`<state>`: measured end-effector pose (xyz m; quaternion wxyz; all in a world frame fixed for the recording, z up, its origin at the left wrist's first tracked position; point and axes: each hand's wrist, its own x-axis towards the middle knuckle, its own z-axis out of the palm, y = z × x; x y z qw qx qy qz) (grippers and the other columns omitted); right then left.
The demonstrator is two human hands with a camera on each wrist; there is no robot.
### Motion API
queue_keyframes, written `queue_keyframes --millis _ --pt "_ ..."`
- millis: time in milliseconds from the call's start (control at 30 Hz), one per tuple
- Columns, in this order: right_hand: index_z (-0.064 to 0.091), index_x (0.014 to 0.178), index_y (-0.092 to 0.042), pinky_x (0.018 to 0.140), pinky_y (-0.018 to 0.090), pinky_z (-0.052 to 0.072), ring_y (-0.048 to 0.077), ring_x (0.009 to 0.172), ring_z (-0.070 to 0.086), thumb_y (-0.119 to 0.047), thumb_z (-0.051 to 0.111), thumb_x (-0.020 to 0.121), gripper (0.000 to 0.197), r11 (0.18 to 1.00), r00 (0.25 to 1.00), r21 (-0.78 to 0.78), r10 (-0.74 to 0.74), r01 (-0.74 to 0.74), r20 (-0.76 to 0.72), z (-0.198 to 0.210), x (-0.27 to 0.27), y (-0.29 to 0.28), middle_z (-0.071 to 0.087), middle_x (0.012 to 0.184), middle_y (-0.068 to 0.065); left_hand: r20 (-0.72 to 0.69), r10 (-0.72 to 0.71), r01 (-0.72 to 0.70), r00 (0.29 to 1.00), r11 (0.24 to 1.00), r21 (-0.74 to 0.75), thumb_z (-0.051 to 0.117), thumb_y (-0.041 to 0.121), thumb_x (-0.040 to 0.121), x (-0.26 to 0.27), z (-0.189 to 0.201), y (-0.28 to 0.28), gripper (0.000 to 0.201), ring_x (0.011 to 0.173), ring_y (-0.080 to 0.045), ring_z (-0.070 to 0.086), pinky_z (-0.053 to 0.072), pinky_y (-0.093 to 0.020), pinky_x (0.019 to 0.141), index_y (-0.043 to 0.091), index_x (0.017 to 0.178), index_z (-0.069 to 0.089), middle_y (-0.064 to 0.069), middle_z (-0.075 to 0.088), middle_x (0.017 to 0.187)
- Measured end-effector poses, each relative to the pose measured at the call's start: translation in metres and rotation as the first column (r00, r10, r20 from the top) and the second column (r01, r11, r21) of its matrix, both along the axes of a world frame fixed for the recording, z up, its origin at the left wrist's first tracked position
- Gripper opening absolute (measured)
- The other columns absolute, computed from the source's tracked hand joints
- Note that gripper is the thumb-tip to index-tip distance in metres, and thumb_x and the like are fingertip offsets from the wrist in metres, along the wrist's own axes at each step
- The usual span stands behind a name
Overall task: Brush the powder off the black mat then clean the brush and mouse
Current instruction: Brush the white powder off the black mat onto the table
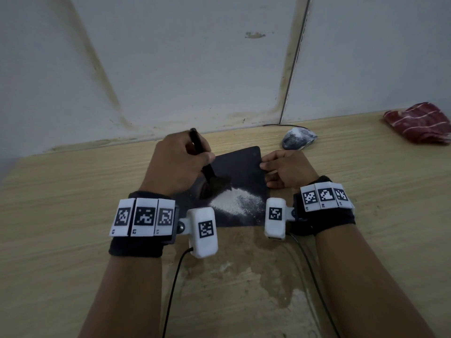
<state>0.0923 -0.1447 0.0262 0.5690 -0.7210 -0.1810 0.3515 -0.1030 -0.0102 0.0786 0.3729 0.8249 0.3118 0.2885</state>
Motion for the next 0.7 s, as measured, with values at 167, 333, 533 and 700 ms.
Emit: queue_keyframes --millis 167,333,533,700 --pt "0.063 0.081 -0.010 0.044 0.025 0.052 0.017 0.046 0.055 0.000 0.066 0.091 0.015 1.000 1.000 -0.016 -0.004 0.004 0.018 -0.003 -0.001 0.002 0.060 0.061 0.004 0.037 0.197 -0.200 0.980 0.974 0.111 0.071 0.020 0.084 -0.008 -0.003 0.010 0.009 0.083 -0.008 0.063 0.044 -0.018 0.070 0.024 0.077 0.068 0.013 0.067 0.080" --pt "0.063 0.081 -0.010 0.044 0.025 0.052 0.016 0.044 0.055 0.000 0.066 0.091 0.015 1.000 1.000 -0.013 -0.002 0.002 0.017 -0.002 0.000 0.002 0.060 0.059 0.004 -0.098 0.068 -0.070 0.993 0.998 -0.011 0.076 0.021 0.081 -0.005 -0.012 0.010 0.008 0.079 -0.009 0.064 0.046 -0.021 0.067 0.023 0.075 0.070 0.008 0.069 0.079" --pt "0.063 0.081 -0.009 0.042 0.024 0.051 0.016 0.042 0.055 0.000 0.066 0.091 0.014 1.000 1.000 -0.011 -0.004 0.004 0.013 0.000 0.001 0.001 0.059 0.061 0.005 0.106 0.092 -0.086 0.990 0.994 -0.064 0.077 0.018 0.077 -0.007 -0.002 0.014 0.010 0.080 -0.017 0.070 0.060 -0.042 0.077 0.024 0.071 0.070 0.007 0.071 0.074" --pt "0.064 0.081 -0.010 0.044 0.025 0.052 0.016 0.044 0.055 0.000 0.066 0.091 0.015 1.000 1.000 -0.027 -0.004 0.005 0.028 0.000 0.002 0.001 0.060 0.062 0.004 0.022 0.221 -0.222 0.975 0.973 0.062 0.071 0.018 0.082 -0.009 -0.007 0.016 0.008 0.079 -0.008 0.065 0.054 -0.027 0.072 0.022 0.076 0.069 0.010 0.068 0.078"
